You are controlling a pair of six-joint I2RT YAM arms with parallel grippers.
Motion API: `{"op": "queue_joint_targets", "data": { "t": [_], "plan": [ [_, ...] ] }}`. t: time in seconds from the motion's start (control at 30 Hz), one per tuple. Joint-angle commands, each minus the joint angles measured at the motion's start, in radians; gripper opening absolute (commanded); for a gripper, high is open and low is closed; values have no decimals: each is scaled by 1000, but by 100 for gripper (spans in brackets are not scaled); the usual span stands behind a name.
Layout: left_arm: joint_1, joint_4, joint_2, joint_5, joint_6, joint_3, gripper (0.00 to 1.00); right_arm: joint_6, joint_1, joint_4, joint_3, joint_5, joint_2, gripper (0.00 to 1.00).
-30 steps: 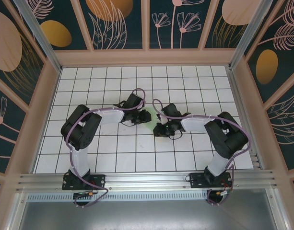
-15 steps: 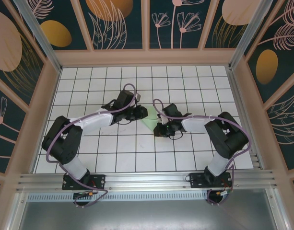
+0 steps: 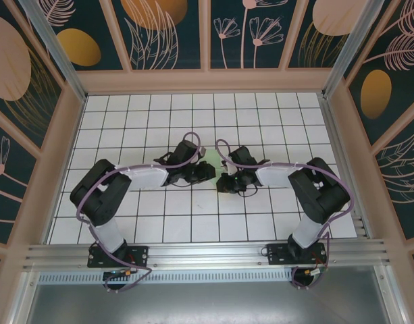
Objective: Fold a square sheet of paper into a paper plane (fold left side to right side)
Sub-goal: Third fold the triangle at the center of the table.
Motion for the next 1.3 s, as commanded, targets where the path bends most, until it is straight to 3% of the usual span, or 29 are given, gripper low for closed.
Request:
{"op": "queue_joint_targets", "data": {
  "t": [0.0,0.6,1.27],
  "plan": [
    [-8,54,32,7,-36,-1,23,8,2,-72,-37,67,47,14],
    [-35,105,118,12,-79,5,26,-5,7,-117,-19,100,63,14],
    [-23,-107,179,-209,25,106,28,-20,13,-200,4,188,86,14]
  ]
}}
